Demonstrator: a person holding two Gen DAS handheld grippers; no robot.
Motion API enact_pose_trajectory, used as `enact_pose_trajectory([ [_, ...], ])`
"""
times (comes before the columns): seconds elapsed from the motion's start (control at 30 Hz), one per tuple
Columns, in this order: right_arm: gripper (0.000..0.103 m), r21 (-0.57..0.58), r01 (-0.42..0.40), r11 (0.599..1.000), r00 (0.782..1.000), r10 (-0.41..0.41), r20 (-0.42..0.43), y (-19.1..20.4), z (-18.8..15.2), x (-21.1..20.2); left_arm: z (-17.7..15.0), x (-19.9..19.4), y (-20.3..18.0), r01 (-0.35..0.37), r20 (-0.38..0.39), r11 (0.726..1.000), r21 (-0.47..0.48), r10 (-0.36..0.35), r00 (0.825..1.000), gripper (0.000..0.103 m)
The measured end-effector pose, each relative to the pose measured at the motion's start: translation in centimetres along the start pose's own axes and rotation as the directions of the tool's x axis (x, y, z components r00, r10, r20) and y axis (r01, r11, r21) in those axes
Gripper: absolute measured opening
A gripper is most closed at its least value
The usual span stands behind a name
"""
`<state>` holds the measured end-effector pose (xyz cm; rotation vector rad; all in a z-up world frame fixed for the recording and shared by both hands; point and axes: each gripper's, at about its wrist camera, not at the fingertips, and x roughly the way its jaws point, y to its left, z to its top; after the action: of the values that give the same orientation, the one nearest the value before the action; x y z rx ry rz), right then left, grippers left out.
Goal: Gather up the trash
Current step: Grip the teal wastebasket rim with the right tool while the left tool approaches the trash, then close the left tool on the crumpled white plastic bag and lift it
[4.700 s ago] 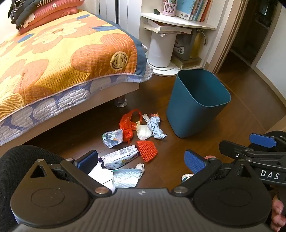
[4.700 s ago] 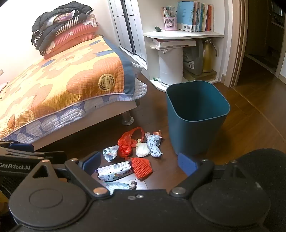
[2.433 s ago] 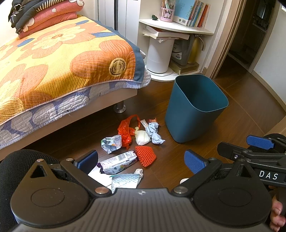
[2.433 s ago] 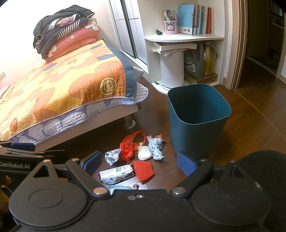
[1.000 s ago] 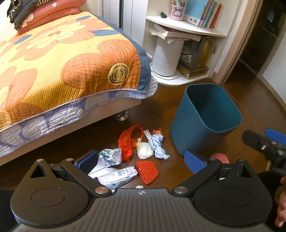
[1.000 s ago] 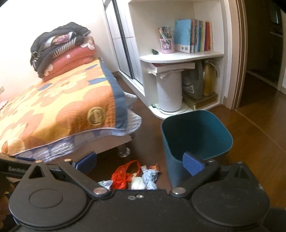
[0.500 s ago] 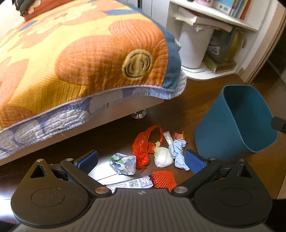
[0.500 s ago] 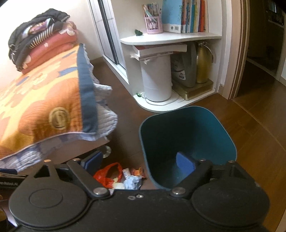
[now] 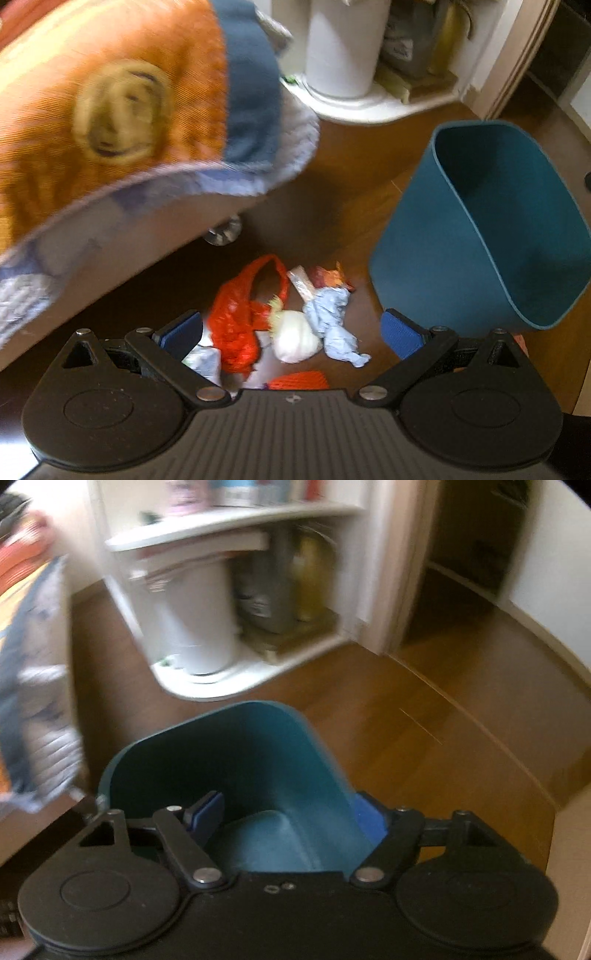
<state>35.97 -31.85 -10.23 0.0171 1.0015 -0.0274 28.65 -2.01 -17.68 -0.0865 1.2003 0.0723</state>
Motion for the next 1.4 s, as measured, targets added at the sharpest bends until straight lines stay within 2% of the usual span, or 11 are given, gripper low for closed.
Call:
enact_pose_trajectory([
  [0.17,0.075,0.004,-0.010,1.000,0.996,0.010,-0.089,-3.0,0.9,3.2,0.7,4.8,-1.5,0.018,-0.062,1.000,0.025,-0.016,0.998,0.103],
  [0.23,0.069,-0.024,-0.018,1.000,0.992,0.015,-0.122,-3.0,0.6,4.4,0.8,7.1,-1.6,0.017,-0.093,0.999,0.028,-0.015,0.996,0.103],
  [0.4,0.069,-0.081,-0.010,0.997,0.982,-0.005,-0.186,-2.3,0.2,6.4,0.7,12.8,-1.7,0.033,-0.172,0.999,-0.006,-0.033,0.985,0.103],
  [0.6,0.067,-0.223,0.011,0.975,0.974,-0.060,-0.217,-1.3,-0.3,7.9,0.8,18.5,-2.6,-0.002,-0.232,1.000,0.018,0.006,0.973,0.094],
  [0.7,0.056,-0.279,0.023,0.960,0.967,-0.092,-0.236,-1.0,-0.7,8.9,0.9,20.9,-2.2,-0.008,-0.264,1.000,-0.001,0.007,0.965,0.088],
  [0.8,0.052,-0.314,0.022,0.949,0.961,-0.107,-0.255,-0.6,-0.7,10.1,0.8,22.5,-2.2,-0.009,-0.283,1.000,-0.004,0.007,0.959,0.075],
  [0.83,0.046,-0.322,0.019,0.946,0.960,-0.108,-0.259,-0.5,-0.7,10.3,0.8,23.0,-2.2,0.001,-0.292,1.000,-0.009,-0.003,0.956,0.073],
  [1.0,0.035,-0.351,0.013,0.936,0.957,-0.114,-0.267,0.1,-0.7,11.0,0.7,24.8,-2.6,0.017,-0.316,1.000,-0.002,-0.017,0.949,0.071],
  [1.07,0.034,-0.352,0.015,0.936,0.956,-0.117,-0.269,0.1,-1.0,11.2,0.7,25.4,-2.7,0.022,-0.330,1.000,0.001,-0.020,0.944,0.065],
  [1.3,0.030,-0.376,0.036,0.926,0.940,-0.159,-0.302,0.2,-2.3,12.5,0.5,26.8,-3.5,0.047,-0.377,0.999,0.017,-0.037,0.925,0.065],
  [1.4,0.027,-0.380,0.051,0.924,0.936,-0.177,-0.303,0.4,-2.5,12.7,0.5,27.3,-3.8,0.054,-0.396,0.998,0.020,-0.041,0.918,0.057],
])
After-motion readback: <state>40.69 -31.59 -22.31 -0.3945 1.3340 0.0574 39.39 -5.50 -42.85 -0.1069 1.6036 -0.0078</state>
